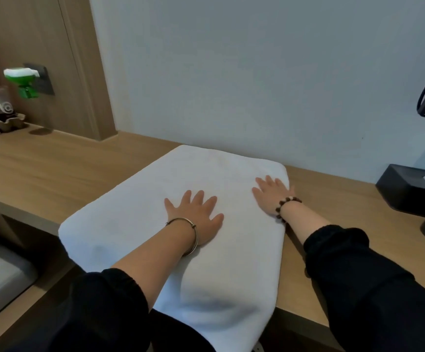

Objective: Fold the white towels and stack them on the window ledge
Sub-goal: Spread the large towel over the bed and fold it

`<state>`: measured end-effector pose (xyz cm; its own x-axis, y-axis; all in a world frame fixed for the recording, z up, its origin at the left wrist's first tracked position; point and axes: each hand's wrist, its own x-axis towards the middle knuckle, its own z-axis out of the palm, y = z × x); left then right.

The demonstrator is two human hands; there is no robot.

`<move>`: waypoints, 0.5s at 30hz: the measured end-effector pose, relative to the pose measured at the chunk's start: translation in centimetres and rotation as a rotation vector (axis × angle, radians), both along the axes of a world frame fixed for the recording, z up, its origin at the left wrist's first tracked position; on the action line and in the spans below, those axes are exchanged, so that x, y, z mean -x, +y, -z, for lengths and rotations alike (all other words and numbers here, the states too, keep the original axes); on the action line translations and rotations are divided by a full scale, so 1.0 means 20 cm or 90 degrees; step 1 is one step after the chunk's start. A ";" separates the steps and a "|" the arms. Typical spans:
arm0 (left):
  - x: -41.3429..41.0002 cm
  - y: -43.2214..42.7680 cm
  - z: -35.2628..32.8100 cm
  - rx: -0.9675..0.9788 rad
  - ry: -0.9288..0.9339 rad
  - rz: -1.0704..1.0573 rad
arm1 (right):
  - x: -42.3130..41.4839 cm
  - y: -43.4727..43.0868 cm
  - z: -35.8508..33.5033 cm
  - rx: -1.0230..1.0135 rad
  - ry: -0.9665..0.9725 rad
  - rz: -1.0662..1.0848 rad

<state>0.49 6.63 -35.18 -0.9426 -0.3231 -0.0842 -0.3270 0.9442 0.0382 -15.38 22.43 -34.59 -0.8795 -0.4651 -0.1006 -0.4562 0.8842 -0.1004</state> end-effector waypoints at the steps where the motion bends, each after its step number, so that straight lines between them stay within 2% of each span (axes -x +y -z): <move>1: 0.01 0.00 -0.01 -0.003 0.012 0.004 | 0.03 0.02 -0.01 0.000 0.005 0.033; 5: 0.10 -0.06 -0.03 -0.009 0.061 0.015 | 0.11 0.01 -0.02 0.033 0.011 0.110; 11: 0.34 -0.39 -0.04 -0.030 -0.013 -0.073 | 0.24 0.00 0.01 0.199 -0.001 0.262; 14: 0.47 -0.53 -0.03 -0.050 -0.014 -0.131 | 0.28 -0.02 -0.02 0.177 0.082 0.334; 15: 0.51 -0.56 -0.03 -0.056 -0.015 -0.151 | 0.30 -0.03 -0.04 0.173 0.077 0.348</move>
<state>-9.68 -4.59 -34.56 -0.8386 -0.5256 -0.1433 -0.5410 0.8342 0.1065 -21.38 21.85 -33.76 -0.9955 0.0601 0.0731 0.0327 0.9432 -0.3306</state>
